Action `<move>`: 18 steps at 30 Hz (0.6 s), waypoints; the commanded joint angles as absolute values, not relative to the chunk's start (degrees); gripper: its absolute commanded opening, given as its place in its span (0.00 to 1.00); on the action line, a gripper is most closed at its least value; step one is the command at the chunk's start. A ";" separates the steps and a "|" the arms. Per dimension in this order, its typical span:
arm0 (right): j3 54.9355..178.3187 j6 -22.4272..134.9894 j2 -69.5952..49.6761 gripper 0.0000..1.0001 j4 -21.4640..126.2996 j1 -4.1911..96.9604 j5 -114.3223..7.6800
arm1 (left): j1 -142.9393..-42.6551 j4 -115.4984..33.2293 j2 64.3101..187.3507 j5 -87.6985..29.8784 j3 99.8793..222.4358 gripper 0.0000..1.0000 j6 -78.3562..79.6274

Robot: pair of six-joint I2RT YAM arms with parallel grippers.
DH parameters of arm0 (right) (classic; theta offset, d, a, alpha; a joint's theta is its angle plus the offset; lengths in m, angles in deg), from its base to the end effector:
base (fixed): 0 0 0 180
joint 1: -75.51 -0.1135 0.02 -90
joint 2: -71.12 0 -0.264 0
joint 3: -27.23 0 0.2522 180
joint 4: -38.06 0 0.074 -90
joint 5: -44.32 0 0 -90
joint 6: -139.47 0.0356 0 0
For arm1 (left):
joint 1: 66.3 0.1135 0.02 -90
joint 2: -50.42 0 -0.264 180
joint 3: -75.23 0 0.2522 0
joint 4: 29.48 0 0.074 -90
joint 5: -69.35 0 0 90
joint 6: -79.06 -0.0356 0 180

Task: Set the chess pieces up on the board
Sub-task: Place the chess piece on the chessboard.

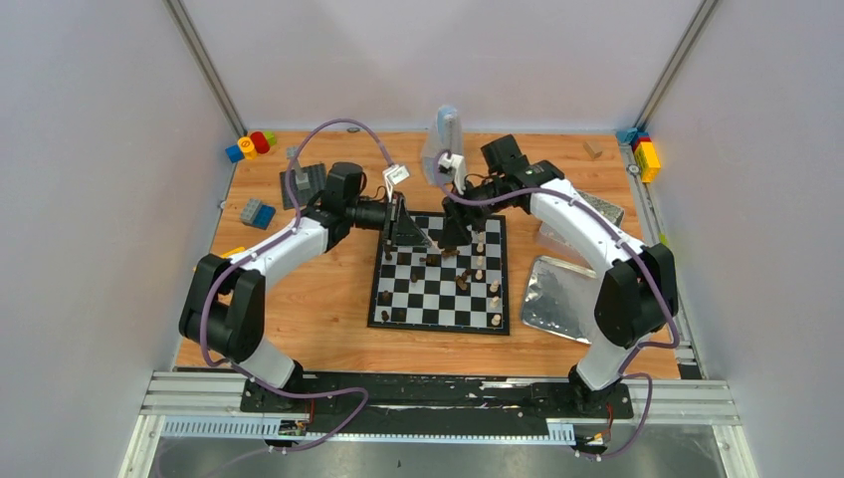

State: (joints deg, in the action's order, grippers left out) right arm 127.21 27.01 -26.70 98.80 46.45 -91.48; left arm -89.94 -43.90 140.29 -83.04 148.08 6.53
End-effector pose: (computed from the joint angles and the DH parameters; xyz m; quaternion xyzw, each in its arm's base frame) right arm 0.3018 0.1969 0.3002 -0.4803 0.7529 0.3883 0.2275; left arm 0.2968 -0.1643 0.2565 0.2931 0.7314 -0.5699 0.2331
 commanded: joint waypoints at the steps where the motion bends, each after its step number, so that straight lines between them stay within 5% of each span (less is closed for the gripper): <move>1: 129.84 32.79 -23.45 0.64 94.61 52.42 -99.91 | -87.94 -29.43 135.56 -83.38 143.91 0.00 14.56; 18: 122.14 52.09 -28.04 0.66 75.98 54.82 -121.62 | -86.51 10.92 134.99 -78.31 131.05 0.00 40.71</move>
